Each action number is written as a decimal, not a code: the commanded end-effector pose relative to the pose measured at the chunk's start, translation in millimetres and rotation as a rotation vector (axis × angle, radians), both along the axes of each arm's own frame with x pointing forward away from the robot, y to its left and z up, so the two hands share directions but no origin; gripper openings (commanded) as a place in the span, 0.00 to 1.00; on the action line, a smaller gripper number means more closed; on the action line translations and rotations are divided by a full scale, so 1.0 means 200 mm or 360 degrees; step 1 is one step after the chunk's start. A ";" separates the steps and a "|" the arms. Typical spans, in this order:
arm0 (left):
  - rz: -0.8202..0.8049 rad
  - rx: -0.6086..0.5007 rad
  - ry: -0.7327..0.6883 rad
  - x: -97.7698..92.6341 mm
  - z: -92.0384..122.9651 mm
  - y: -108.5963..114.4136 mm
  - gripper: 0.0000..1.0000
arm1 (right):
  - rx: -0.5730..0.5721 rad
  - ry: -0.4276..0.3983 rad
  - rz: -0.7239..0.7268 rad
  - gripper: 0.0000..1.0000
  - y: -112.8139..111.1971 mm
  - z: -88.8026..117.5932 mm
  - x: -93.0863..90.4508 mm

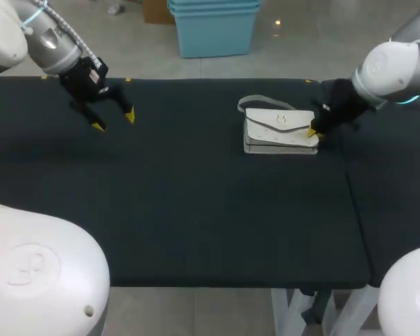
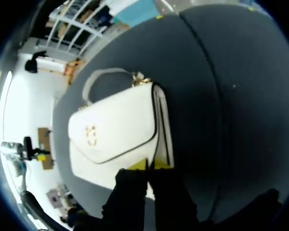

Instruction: Pick up the bag, open it, inspect its contents, close it, and place it on the opposite side

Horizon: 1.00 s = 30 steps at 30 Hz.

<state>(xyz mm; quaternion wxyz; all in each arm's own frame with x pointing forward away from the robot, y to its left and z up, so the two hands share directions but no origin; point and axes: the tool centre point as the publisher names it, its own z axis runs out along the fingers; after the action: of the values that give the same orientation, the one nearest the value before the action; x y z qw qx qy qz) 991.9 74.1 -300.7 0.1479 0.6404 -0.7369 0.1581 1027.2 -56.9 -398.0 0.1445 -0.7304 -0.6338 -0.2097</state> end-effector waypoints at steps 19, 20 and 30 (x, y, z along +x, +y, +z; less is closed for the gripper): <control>-0.0002 0.0201 0.0044 0.13 0.07 0.14 1.00 | -0.0065 0.0054 0.0041 0.00 -0.25 -0.04 0.15; -0.0002 0.0201 0.0044 0.13 0.07 0.14 1.00 | -0.0065 0.0054 0.0041 0.00 -0.25 -0.04 0.15; -0.0002 0.0209 0.0042 0.16 0.09 0.20 1.00 | -0.0066 0.0031 -0.0150 0.00 -0.49 0.04 0.31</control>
<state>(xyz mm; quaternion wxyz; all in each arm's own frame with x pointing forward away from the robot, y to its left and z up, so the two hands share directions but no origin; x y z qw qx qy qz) 1020.5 109.4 -286.3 0.1114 0.6512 -0.7438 0.1021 1075.4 -126.5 -394.0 0.1223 -0.7578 -0.6107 -0.1946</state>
